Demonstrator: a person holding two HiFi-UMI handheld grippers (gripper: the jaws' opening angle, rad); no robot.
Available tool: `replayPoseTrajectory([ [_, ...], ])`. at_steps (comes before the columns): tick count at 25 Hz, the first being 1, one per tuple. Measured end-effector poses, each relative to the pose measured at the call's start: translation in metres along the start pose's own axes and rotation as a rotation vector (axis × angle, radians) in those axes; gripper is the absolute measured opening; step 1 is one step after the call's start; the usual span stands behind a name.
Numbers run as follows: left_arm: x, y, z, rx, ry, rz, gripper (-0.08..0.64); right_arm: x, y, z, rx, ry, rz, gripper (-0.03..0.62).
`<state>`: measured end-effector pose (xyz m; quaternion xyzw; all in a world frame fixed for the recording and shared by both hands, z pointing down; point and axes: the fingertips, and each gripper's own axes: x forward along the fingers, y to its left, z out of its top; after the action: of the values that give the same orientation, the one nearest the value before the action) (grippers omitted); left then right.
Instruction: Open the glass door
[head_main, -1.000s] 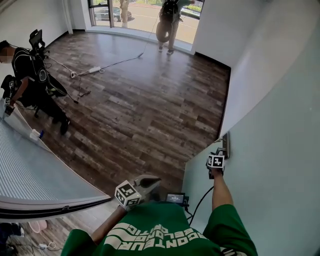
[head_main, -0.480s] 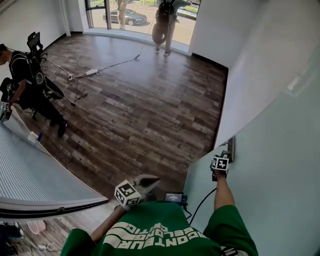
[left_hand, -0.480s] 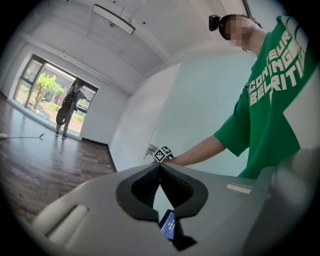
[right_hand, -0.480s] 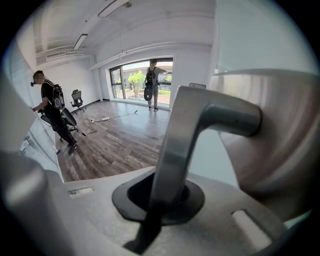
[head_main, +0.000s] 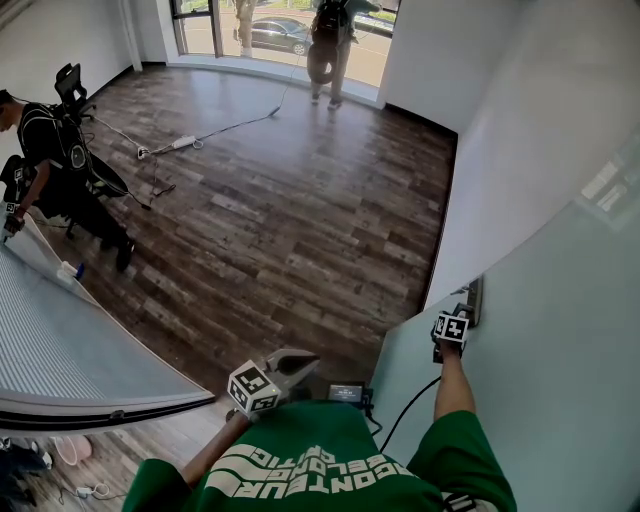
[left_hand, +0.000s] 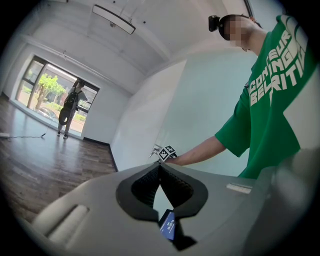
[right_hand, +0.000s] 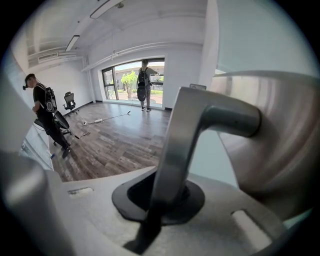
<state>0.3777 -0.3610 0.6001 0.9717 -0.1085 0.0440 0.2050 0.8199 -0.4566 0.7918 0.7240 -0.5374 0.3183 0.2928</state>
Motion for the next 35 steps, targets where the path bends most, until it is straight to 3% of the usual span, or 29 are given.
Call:
replayPoseTrajectory([
  [14,0.012,-0.001,0.000,0.004,-0.006,0.008,0.014,0.002,-0.025,-0.008,0.031,0.031,-0.009,-0.008],
  [18,0.005,0.004,-0.001,0.006,-0.016,0.028,0.015,-0.006,-0.026,-0.018,0.034,0.113,-0.006,-0.008],
  [25,-0.002,0.008,0.001,0.011,-0.029,0.031,0.014,-0.033,-0.030,-0.018,0.121,0.304,-0.004,-0.008],
  [29,-0.002,0.006,0.005,0.016,-0.032,0.018,0.015,-0.038,-0.029,-0.007,0.110,0.349,0.035,-0.008],
  [35,-0.014,0.008,0.007,0.014,-0.052,0.050,0.014,-0.047,-0.034,-0.006,0.113,0.404,0.028,0.007],
])
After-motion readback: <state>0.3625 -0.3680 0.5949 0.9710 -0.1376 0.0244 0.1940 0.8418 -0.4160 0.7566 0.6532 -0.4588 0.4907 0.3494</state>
